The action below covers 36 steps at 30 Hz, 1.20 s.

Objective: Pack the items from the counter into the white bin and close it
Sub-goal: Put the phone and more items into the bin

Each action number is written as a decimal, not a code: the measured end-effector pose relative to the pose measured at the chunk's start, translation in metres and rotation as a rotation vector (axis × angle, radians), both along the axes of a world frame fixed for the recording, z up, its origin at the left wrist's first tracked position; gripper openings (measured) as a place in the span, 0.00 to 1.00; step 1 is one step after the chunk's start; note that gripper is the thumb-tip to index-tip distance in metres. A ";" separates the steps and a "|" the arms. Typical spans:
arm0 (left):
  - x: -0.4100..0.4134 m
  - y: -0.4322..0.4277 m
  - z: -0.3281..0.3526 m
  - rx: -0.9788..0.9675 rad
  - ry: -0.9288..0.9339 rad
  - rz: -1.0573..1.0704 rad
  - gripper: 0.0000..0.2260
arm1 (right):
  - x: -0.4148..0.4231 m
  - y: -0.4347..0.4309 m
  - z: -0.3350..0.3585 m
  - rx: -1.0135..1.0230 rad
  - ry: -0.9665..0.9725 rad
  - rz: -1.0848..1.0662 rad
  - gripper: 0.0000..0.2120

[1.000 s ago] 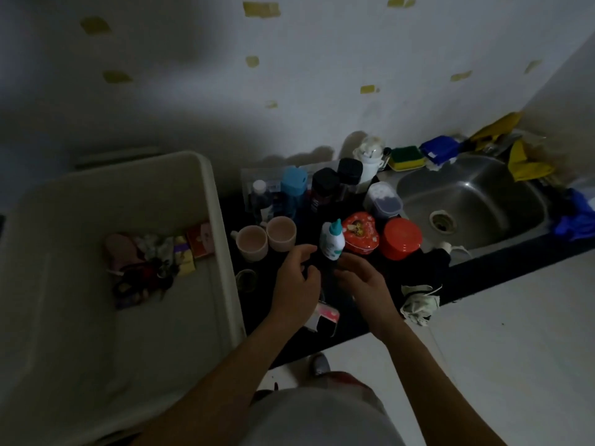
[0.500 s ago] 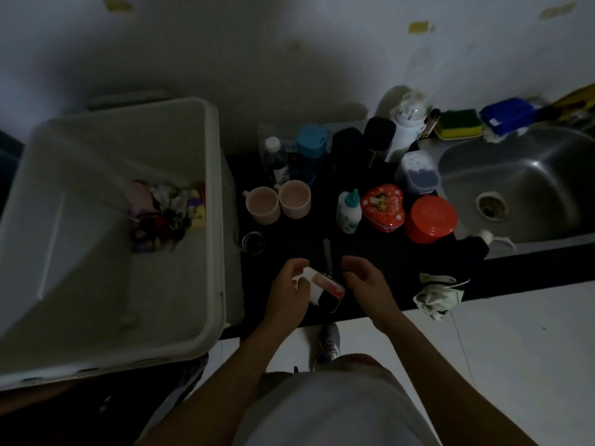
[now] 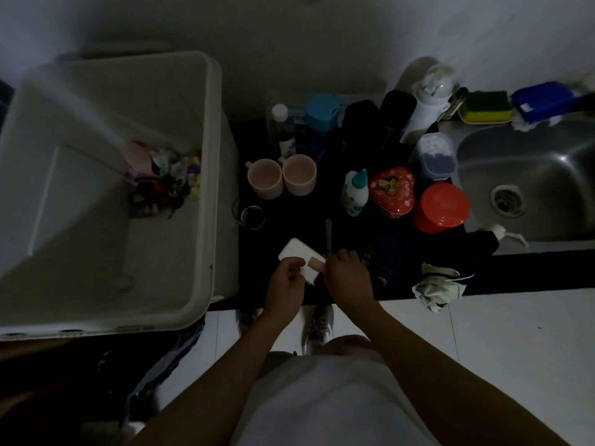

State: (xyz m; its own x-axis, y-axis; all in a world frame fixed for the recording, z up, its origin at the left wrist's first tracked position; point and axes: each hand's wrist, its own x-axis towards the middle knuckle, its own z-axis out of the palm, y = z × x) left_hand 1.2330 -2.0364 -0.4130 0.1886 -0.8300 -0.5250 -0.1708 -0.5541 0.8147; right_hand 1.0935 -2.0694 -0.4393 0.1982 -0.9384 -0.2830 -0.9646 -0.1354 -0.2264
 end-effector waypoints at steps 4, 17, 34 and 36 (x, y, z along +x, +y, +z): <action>-0.002 0.004 -0.006 0.017 0.000 0.018 0.15 | 0.004 0.000 0.000 0.034 0.015 -0.011 0.16; -0.006 -0.018 -0.005 0.037 0.189 0.150 0.06 | -0.001 -0.002 0.005 0.250 -0.796 -0.099 0.11; 0.010 -0.022 -0.005 0.132 0.195 0.307 0.03 | 0.013 -0.053 -0.012 0.151 -0.285 -0.411 0.16; 0.014 -0.020 -0.003 0.130 0.201 0.300 0.04 | 0.013 -0.058 -0.012 0.203 -0.284 -0.420 0.13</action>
State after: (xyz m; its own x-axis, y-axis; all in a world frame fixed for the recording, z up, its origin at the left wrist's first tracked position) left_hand 1.2466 -2.0566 -0.4157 0.2954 -0.6779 -0.6732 0.1704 -0.6560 0.7353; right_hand 1.1068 -2.1274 -0.4511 -0.0871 -0.8852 -0.4569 -0.8232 0.3222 -0.4674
